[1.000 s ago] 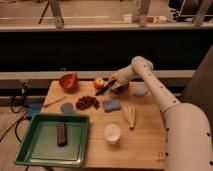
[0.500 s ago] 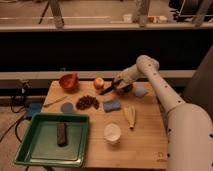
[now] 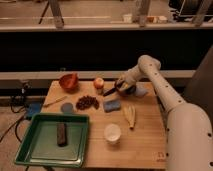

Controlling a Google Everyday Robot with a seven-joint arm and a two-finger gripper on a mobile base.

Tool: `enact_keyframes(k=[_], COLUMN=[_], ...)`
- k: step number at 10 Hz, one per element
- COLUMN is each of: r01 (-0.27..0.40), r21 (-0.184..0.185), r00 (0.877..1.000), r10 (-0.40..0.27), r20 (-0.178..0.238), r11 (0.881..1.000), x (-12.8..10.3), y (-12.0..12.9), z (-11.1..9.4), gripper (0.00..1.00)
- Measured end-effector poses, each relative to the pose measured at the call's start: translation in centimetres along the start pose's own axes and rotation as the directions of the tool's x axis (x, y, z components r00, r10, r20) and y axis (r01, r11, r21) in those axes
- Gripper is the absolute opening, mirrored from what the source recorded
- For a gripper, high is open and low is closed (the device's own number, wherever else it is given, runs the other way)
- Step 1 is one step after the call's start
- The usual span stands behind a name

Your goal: Wipe purple bowl with brush

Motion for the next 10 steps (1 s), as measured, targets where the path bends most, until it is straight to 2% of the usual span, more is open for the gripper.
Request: enact_keyframes(k=[2,6,8,10], r01=[0.007,0.050,0.067,0.086], r21=[0.036,0.076,0.089,0.098], r00=[1.000,0.998,0.996,0.991], r10=[-0.007,-0.052,-0.072,-0.095], r20=[0.005,0.031,0.055,0.089], r11=[0.999,0.996,0.994,0.991], x=[0.4,-0.7,-1.6,-3.1], y=[-1.3,-4.6,-5.3,-5.2], z=[0.1,2.5,2.9,2.4], gripper=[0.00,0.00,0.00,0.00])
